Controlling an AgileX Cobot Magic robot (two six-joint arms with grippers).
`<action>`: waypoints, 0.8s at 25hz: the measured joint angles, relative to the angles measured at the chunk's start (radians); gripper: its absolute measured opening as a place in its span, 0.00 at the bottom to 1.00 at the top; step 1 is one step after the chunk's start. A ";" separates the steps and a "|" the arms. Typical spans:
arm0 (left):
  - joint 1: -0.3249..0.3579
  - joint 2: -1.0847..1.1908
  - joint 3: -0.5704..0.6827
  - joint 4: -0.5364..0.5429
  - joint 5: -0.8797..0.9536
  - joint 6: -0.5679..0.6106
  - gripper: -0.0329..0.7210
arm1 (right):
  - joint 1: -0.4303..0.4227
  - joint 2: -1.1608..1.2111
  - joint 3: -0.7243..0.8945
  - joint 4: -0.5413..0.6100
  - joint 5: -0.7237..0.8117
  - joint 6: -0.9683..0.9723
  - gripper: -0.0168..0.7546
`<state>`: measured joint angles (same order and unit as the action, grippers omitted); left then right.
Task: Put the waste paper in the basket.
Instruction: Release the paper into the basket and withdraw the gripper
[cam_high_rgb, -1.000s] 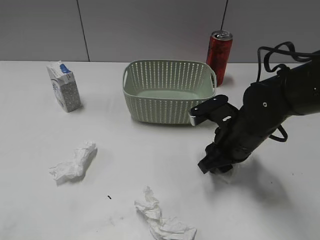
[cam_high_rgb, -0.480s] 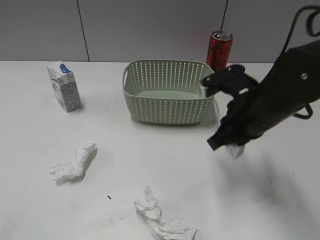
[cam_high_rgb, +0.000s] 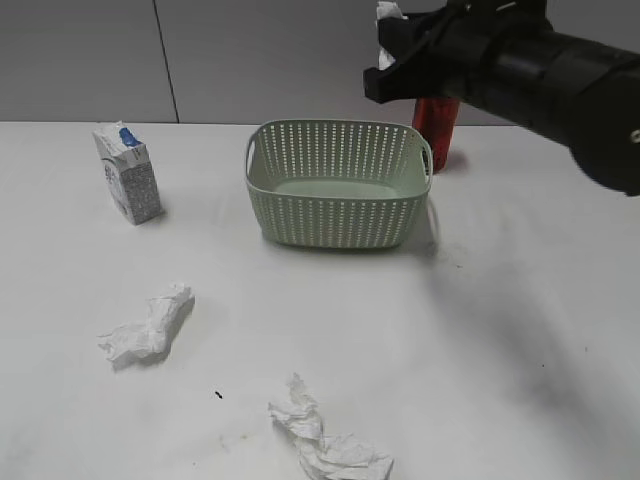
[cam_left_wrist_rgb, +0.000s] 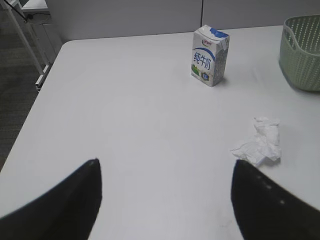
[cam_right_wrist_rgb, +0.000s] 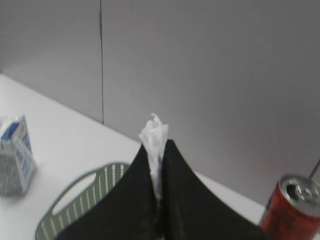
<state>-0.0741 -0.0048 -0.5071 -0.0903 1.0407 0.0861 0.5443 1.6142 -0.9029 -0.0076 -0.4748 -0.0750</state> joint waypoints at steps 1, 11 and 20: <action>0.000 0.000 0.000 0.000 0.000 0.000 0.83 | 0.000 0.031 0.000 0.000 -0.089 0.000 0.01; 0.000 0.000 0.000 0.000 0.000 0.000 0.83 | 0.000 0.338 -0.022 0.001 -0.380 0.000 0.07; 0.000 0.000 0.000 0.000 0.000 0.000 0.83 | 0.000 0.394 -0.073 0.001 -0.243 0.000 0.76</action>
<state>-0.0741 -0.0048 -0.5071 -0.0903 1.0407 0.0861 0.5443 2.0087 -0.9764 -0.0067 -0.7181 -0.0750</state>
